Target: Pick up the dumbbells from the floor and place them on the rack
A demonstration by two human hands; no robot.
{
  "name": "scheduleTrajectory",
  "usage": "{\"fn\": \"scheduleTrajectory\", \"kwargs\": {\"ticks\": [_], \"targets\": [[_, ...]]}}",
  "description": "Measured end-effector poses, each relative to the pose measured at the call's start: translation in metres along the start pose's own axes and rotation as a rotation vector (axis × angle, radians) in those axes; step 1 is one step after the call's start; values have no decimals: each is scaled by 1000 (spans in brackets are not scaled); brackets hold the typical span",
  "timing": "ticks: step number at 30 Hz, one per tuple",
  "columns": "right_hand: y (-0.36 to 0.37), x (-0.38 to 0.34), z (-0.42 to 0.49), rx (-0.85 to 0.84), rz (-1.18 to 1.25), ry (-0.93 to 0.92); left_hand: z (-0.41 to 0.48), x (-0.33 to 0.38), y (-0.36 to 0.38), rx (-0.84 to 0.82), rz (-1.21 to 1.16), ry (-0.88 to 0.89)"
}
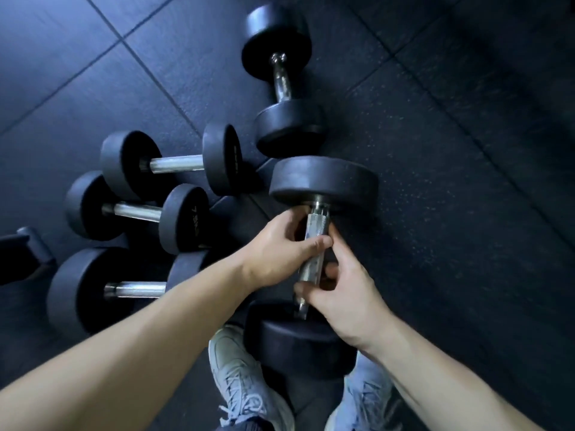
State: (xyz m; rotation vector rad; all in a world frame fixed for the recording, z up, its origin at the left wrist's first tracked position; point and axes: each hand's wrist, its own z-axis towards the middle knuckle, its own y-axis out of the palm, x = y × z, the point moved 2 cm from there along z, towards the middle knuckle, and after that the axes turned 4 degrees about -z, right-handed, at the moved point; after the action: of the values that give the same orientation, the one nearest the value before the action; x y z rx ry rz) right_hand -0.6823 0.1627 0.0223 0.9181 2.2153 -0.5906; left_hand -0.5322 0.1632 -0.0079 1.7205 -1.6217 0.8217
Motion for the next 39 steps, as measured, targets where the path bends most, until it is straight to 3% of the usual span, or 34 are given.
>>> {"fn": "scheduleTrajectory", "kwargs": {"ticks": [5,12,19,29,39], "targets": [[-56,-77,-118,28,12,-1,-89,107,52,-76,-92,7],[-146,-207,-307,126,70,-11,-214,296,125,-187,175,105],[-254,-290,-471,350,81,-59,-302,472,237,-367,280,280],[-450,-295,-597,571,174,-89,-313,610,458,-527,353,388],[-631,-256,-599,777,153,-69,-222,671,638,-666,412,396]]}}
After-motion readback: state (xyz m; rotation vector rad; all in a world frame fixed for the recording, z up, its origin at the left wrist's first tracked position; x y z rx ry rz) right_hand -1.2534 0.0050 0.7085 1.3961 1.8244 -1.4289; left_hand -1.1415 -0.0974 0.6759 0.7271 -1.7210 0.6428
